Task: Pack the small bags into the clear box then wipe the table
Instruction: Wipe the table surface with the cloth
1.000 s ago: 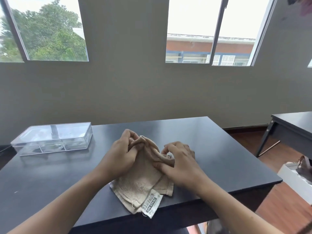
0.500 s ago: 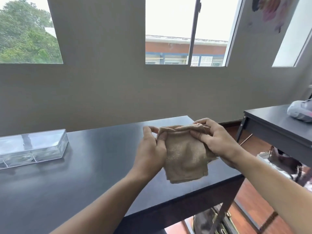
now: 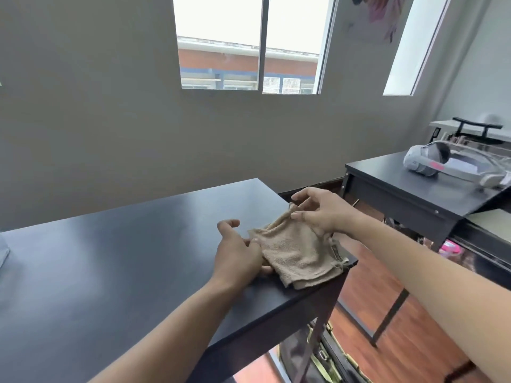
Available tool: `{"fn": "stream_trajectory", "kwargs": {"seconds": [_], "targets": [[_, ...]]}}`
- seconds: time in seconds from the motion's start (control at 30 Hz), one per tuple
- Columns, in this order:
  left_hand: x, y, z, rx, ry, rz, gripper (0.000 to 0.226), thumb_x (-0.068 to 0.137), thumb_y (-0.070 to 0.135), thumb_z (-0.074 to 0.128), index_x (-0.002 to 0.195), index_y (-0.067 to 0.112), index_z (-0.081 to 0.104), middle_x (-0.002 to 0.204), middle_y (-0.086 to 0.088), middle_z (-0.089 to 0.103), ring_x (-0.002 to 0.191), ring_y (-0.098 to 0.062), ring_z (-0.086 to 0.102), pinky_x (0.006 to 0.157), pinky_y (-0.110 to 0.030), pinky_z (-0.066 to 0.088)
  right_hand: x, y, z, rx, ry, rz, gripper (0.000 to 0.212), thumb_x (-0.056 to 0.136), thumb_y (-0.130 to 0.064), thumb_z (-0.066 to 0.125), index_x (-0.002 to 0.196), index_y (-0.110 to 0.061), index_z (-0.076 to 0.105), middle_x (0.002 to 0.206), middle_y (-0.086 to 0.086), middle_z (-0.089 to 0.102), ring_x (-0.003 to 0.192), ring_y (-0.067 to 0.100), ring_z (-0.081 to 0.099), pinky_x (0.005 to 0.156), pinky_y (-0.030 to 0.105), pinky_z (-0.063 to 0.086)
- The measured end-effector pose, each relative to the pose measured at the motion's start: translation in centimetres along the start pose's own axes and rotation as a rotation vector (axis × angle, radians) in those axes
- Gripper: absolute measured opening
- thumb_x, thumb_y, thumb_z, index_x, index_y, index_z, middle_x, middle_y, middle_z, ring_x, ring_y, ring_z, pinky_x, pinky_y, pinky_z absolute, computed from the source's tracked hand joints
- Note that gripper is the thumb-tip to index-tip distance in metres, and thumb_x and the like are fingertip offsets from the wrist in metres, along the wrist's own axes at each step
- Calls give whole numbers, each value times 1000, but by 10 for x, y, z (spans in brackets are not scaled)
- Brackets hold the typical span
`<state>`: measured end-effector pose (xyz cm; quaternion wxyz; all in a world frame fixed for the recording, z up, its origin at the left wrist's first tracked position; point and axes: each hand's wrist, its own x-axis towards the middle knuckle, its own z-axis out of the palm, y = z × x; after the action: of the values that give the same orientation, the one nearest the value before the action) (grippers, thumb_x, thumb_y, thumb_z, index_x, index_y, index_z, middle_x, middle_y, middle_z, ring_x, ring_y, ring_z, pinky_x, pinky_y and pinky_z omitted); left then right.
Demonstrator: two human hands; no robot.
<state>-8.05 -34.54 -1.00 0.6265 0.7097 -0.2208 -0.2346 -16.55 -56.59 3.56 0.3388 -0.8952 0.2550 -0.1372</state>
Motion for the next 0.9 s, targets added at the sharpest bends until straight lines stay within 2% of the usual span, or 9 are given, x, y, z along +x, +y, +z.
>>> {"fn": "stream_trajectory", "kwargs": {"seconds": [0.07, 0.13, 0.17, 0.23, 0.3, 0.33, 0.4, 0.53, 0.9], "targets": [[1, 1, -6, 285, 114, 104, 39, 95, 26, 55, 127, 29, 35, 112, 0, 60, 79, -23, 74, 83, -42, 59, -1, 5, 8, -111, 59, -30, 47, 88, -40, 79, 130, -32, 63, 118, -11, 67, 98, 9, 66, 88, 27, 51], [-4, 2, -10, 588, 219, 276, 35, 93, 36, 56, 126, 30, 43, 122, 2, 51, 87, -14, 65, 82, -34, 48, -7, 9, 21, -130, 73, -98, 48, 93, -42, 72, 138, -29, 61, 132, -8, 62, 118, 12, 60, 104, 32, 46], [-7, 3, -9, 679, 229, 351, 36, 94, 39, 55, 127, 29, 46, 126, 1, 49, 96, -15, 63, 83, -35, 47, -11, 11, 29, -137, 74, -131, 47, 96, -41, 67, 140, -26, 60, 138, -6, 61, 127, 13, 56, 110, 32, 42], [-12, 4, -5, 844, 173, 456, 44, 96, 44, 51, 136, 28, 50, 145, 0, 44, 127, -21, 50, 98, -36, 43, -17, 14, 43, -192, 68, -171, 47, 102, -37, 59, 146, -20, 56, 151, -4, 54, 143, 14, 45, 120, 35, 32], [-15, 0, 2, 989, 41, 501, 54, 99, 51, 44, 148, 29, 43, 166, -2, 25, 150, -22, 26, 119, -38, 27, -20, 16, 54, -266, 32, -169, 49, 107, -36, 49, 152, -17, 50, 162, -2, 41, 152, 13, 30, 127, 39, 19], [-16, -3, 5, 1028, -27, 500, 59, 100, 54, 39, 153, 29, 36, 170, -1, 13, 156, -19, 14, 125, -39, 16, -21, 17, 58, -284, 15, -160, 50, 109, -36, 45, 154, -17, 46, 165, -2, 35, 154, 11, 25, 128, 39, 14], [-16, -12, 8, 1073, -123, 453, 68, 101, 59, 30, 161, 27, 21, 172, 1, 1, 158, -13, -2, 128, -40, 2, -20, 19, 61, -291, -9, -142, 51, 110, -37, 39, 157, -18, 41, 168, -4, 29, 155, 7, 19, 129, 38, 8], [-13, -21, 8, 1166, -169, 367, 81, 99, 68, 16, 163, 20, 7, 172, 0, -1, 158, -11, -8, 128, -42, -4, -17, 21, 63, -328, -31, -136, 53, 111, -37, 34, 160, -17, 34, 170, -4, 23, 157, 5, 11, 128, 35, 3], [-9, -18, 6, 1228, -173, 381, 84, 98, 69, 15, 163, 17, 8, 172, -2, 4, 158, -12, -3, 128, -43, -4, -16, 23, 64, -369, -34, -141, 54, 111, -39, 32, 161, -18, 31, 170, -6, 20, 157, 4, 8, 127, 33, 1]]}}
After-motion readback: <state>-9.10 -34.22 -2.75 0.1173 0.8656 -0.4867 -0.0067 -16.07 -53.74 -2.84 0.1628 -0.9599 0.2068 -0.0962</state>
